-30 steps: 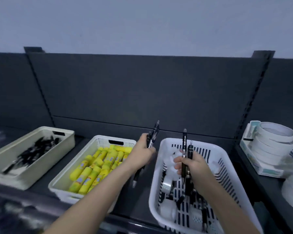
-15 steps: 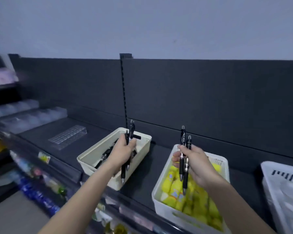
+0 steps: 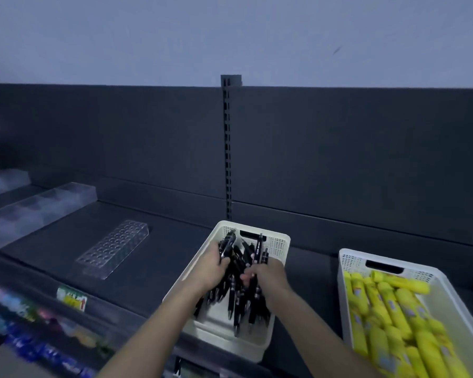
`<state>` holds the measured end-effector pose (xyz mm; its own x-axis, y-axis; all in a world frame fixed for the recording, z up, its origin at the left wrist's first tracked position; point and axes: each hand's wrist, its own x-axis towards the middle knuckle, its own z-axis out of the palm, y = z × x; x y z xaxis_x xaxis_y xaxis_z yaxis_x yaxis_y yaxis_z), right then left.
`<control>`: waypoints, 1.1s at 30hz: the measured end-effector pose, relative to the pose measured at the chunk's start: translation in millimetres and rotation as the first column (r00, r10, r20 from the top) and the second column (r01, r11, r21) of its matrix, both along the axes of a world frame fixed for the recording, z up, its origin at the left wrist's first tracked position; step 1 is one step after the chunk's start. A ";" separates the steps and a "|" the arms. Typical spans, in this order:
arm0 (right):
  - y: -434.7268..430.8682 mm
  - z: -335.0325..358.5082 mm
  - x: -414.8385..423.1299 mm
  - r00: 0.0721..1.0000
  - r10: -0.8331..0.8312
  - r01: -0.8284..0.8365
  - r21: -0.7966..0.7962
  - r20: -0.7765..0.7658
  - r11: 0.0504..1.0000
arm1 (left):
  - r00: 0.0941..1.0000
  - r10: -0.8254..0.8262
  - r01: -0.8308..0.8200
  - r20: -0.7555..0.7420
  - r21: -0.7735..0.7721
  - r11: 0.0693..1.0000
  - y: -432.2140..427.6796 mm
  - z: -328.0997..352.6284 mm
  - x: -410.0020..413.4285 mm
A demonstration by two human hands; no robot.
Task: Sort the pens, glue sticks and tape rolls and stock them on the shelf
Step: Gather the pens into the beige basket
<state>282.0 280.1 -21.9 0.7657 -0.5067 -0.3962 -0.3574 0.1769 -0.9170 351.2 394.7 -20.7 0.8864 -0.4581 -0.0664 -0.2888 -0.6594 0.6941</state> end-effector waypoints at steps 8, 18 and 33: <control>-3.1 8.2 -13.6 0.972 0.184 -0.237 -0.596 -0.149 0.767 | 0.988 -0.044 -0.007 0.145 0.335 0.942 13.6 -4.2 -1.1; -47.2 25.1 -95.5 0.929 -0.038 -0.367 -0.929 -0.369 0.040 | 0.861 -0.303 0.125 0.409 0.408 0.905 -35.0 14.8 -46.4; -183.7 29.0 -280.4 0.883 -0.283 -0.316 -0.920 -0.375 0.232 | 0.744 -0.537 0.422 0.397 0.344 0.839 -189.8 28.9 -187.5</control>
<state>1.6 96.4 7.1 0.6985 -0.7030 0.1334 -0.6901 -0.7112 -0.1343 163.7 204.9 8.2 0.5005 -0.8546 0.1384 -0.8527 -0.4592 0.2490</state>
